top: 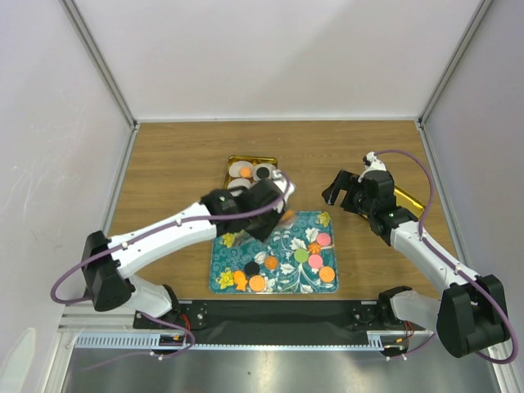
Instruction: Pack the cookies
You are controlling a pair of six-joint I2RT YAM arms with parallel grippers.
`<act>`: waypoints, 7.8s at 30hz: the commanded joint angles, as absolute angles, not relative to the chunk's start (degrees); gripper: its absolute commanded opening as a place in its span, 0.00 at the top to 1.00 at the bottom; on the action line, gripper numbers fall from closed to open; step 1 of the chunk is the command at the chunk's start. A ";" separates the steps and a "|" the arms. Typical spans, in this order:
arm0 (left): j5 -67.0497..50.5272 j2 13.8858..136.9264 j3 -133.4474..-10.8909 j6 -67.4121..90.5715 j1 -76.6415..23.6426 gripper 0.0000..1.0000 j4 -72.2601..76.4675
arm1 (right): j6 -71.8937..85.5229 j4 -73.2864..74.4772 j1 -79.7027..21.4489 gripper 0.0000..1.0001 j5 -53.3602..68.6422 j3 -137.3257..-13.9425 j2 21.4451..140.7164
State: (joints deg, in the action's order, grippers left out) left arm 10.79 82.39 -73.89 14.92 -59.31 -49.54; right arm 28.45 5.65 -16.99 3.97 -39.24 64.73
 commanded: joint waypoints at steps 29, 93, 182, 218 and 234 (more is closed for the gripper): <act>10.72 92.99 -81.04 7.47 -38.32 0.53 -45.53 | 27.95 4.48 -16.61 0.00 4.13 -39.64 64.16; 8.00 83.05 -68.99 15.12 -70.05 0.41 -48.69 | 27.77 4.57 -16.61 0.00 3.52 -39.64 64.69; 13.45 85.96 -72.60 8.53 -31.46 0.51 -42.63 | 28.12 4.22 -16.53 0.00 4.40 -39.64 64.60; 13.19 77.69 -75.76 13.44 -24.54 0.46 -42.20 | 28.21 4.22 -16.61 0.00 4.92 -39.55 64.60; 13.01 98.52 -76.03 18.63 -3.53 0.46 -29.71 | 28.04 3.16 -16.96 0.00 3.69 -38.58 65.74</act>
